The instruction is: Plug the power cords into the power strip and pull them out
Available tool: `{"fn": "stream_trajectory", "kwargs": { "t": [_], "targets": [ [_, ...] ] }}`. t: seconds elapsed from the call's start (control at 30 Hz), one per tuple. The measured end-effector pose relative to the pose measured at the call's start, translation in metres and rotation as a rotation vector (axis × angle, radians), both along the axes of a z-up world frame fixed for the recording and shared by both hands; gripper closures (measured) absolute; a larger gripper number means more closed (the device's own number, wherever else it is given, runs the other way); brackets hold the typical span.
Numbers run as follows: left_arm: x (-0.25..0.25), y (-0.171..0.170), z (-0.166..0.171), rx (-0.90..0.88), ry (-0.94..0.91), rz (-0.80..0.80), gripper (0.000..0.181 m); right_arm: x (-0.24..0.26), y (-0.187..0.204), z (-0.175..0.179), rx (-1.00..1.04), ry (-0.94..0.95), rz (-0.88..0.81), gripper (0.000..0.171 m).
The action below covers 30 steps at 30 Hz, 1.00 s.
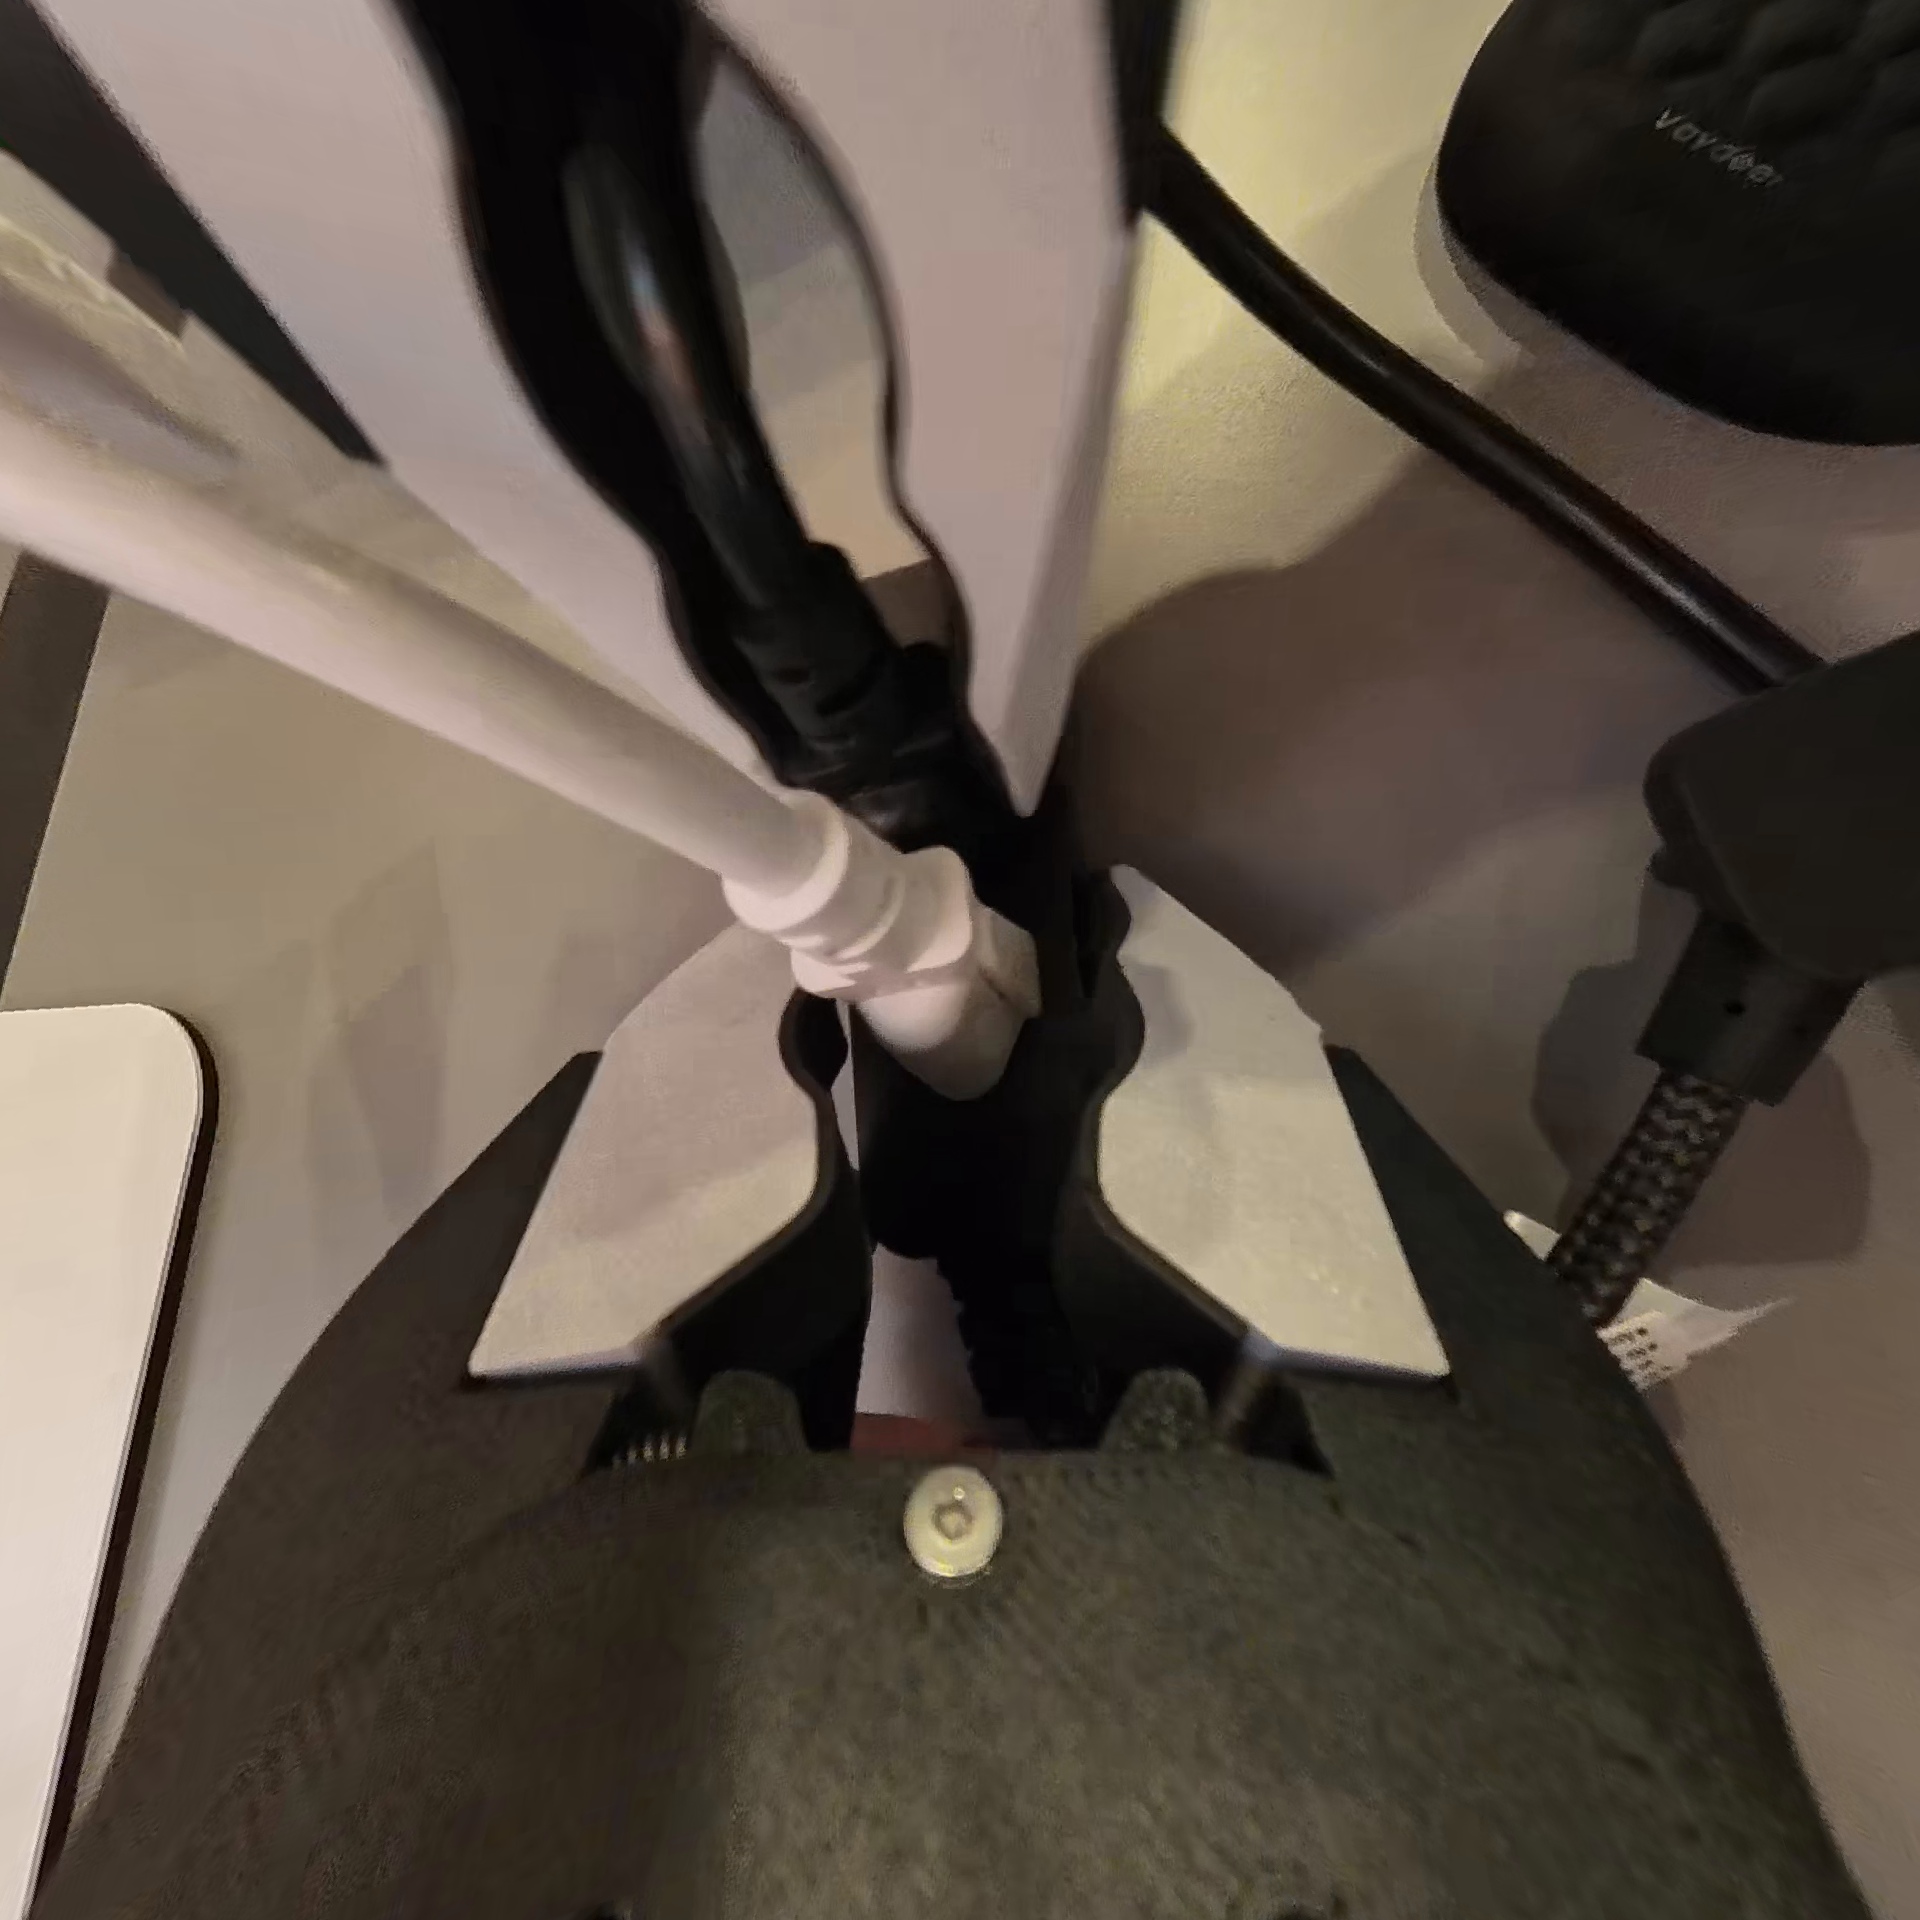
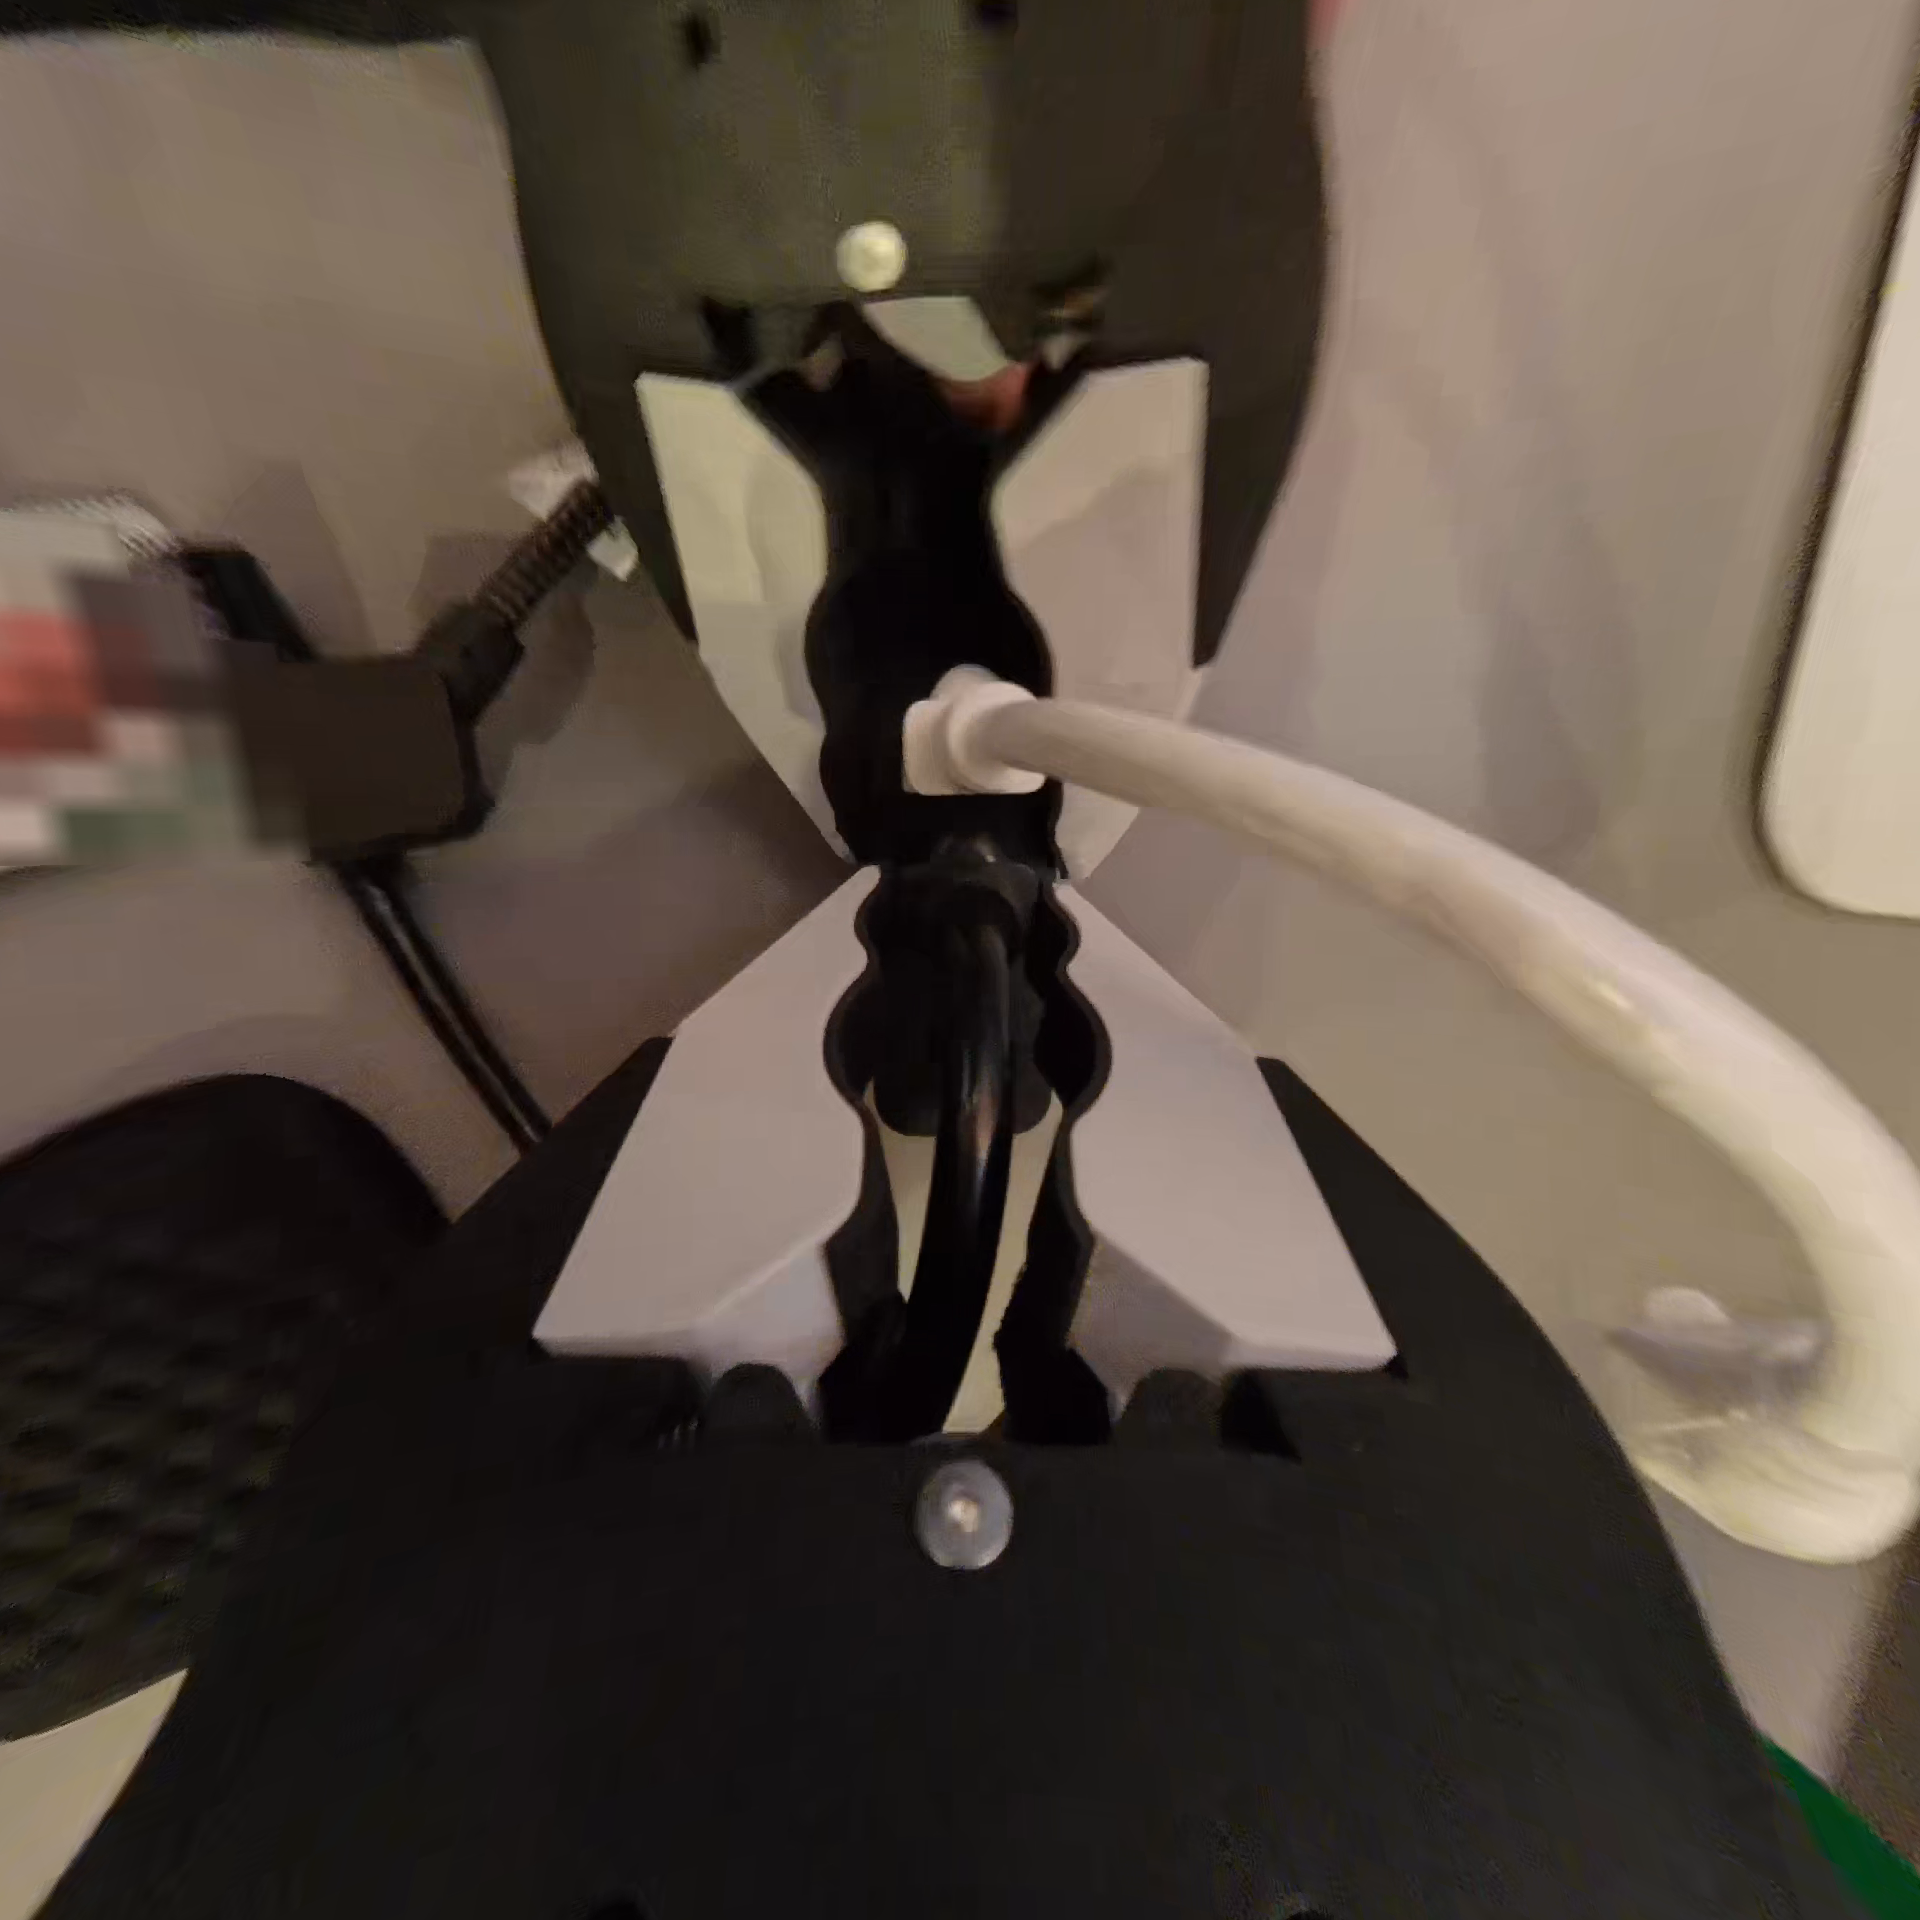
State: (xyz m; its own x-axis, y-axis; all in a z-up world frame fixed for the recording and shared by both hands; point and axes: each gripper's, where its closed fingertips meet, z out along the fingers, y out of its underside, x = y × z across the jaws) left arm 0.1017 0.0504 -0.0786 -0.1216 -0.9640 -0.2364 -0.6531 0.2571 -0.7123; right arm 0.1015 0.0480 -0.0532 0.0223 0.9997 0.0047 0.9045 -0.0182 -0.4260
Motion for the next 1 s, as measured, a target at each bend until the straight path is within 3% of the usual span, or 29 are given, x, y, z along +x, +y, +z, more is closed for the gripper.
{"fn": "stream_trajectory", "kwargs": {
  "t": [0.13, 0.2, 0.4, 0.47, 0.63, 0.77, 1.0],
  "targets": [
    [0.0001, -0.0012, 0.0008, 0.021, -0.008, -0.014, 0.136, 0.0013, -0.002, 0.0004, 0.267, -0.085, 0.072, 0.148],
    [0.0004, -0.0014, 0.0009, 0.022, -0.008, -0.015, 0.136, 0.0017, -0.0023, 0.0005, 0.285, -0.094, 0.086, 0.148],
    [0.0001, -0.0001, 0.0003, -0.003, 0.0, -0.005, 0.137, -0.0007, 0.0007, 0.002, -0.186, 0.058, -0.113, 0.15],
    [-0.0002, 0.0015, 0.0003, -0.016, 0.002, 0.004, 0.136, -0.0013, 0.0032, 0.0031, -0.258, 0.083, -0.141, 0.149],
    [-0.0002, 0.0003, 0.0001, -0.002, 0.003, -0.009, 0.136, -0.0011, -0.0011, 0.001, 0.166, -0.022, 0.022, 0.15],
    [0.0001, -0.0007, 0.0011, 0.019, -0.007, -0.018, 0.136, -0.0007, -0.0028, 0.0023, 0.309, -0.05, 0.054, 0.148],
    [0.0, 0.0007, 0.0003, -0.006, 0.003, -0.006, 0.136, -0.001, 0.0037, 0.004, -0.258, 0.137, -0.176, 0.149]
  ]
}}
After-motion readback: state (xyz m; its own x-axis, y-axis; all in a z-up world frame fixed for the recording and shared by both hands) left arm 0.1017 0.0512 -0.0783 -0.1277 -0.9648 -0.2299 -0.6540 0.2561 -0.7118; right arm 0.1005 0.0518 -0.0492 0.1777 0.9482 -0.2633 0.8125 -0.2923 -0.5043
